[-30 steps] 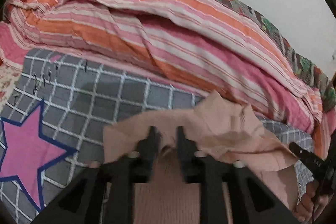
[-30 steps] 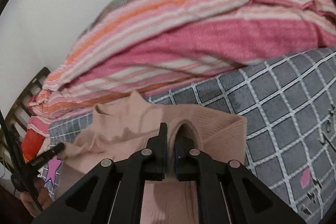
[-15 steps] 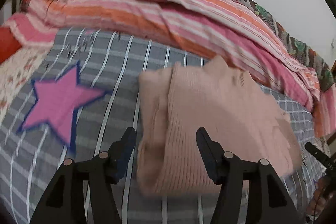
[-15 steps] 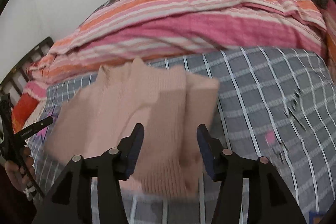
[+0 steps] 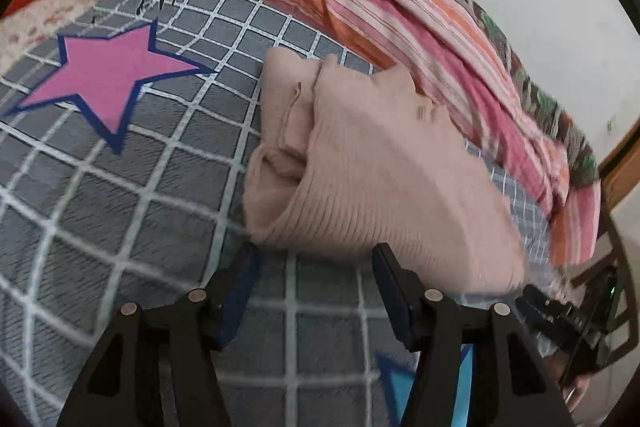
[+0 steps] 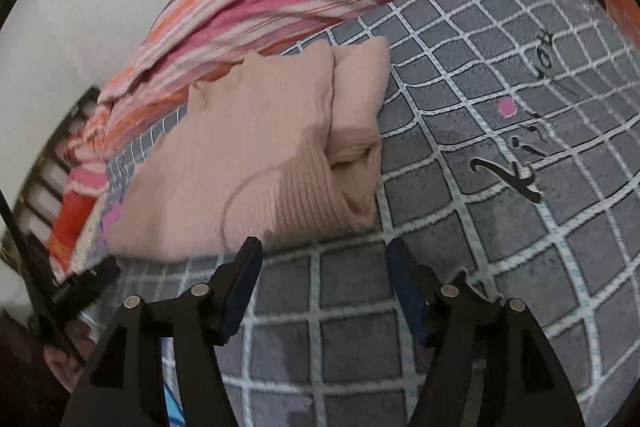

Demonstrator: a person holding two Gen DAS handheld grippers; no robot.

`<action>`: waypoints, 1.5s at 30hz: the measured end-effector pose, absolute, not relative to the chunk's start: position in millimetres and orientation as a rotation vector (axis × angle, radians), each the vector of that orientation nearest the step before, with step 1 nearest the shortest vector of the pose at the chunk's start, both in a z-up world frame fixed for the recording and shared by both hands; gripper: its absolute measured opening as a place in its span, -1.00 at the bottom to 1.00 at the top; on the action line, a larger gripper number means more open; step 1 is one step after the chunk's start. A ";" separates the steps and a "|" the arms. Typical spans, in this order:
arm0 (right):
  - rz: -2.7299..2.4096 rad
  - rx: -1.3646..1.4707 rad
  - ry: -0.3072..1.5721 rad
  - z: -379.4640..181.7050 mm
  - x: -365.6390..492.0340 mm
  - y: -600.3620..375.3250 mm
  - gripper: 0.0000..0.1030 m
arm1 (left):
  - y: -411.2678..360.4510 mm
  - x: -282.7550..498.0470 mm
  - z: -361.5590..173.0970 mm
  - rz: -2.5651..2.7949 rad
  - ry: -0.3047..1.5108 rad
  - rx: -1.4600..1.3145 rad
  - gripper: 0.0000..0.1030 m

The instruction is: Fold small clothes

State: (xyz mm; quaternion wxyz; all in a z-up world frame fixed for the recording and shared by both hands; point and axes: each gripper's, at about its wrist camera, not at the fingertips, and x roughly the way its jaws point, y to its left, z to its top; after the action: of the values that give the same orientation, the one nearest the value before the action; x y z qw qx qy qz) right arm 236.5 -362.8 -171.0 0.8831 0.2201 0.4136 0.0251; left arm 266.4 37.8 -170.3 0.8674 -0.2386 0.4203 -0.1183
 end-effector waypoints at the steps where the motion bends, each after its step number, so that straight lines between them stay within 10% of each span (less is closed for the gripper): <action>1: 0.057 0.489 0.855 -171.7 240.1 -364.6 0.27 | 36.3 271.7 -171.1 -0.242 0.879 -0.504 0.08; 7: 0.021 0.603 0.844 -178.3 269.7 -373.5 0.21 | 36.9 295.6 -172.9 -0.197 0.876 -0.546 -0.30; 10: -0.024 0.599 0.850 -178.3 280.3 -374.3 -0.65 | 36.9 296.9 -171.0 -0.188 0.870 -0.550 -0.74; 14: 0.021 0.606 0.829 -175.6 279.9 -376.6 -0.79 | 34.2 285.1 -157.5 -0.190 0.835 -0.510 -0.78; 31: 0.056 0.479 0.822 -154.8 143.3 -369.8 -0.82 | 45.2 156.4 -146.8 -0.246 0.810 -0.468 -0.77; 38: -0.012 0.326 0.792 -149.3 129.5 -361.4 -0.52 | 59.8 156.1 -142.2 -0.194 0.794 -0.411 -0.19; 45: -0.040 0.186 0.732 -126.6 161.2 -346.5 -0.33 | 49.3 205.2 -119.2 -0.228 0.768 -0.346 -0.12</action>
State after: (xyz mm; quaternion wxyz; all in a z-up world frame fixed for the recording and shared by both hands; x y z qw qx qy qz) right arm 161.2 -346.5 -126.6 0.9294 0.0907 0.3572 -0.0193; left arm 205.2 49.3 -119.2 0.9064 -0.1675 0.3718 -0.1103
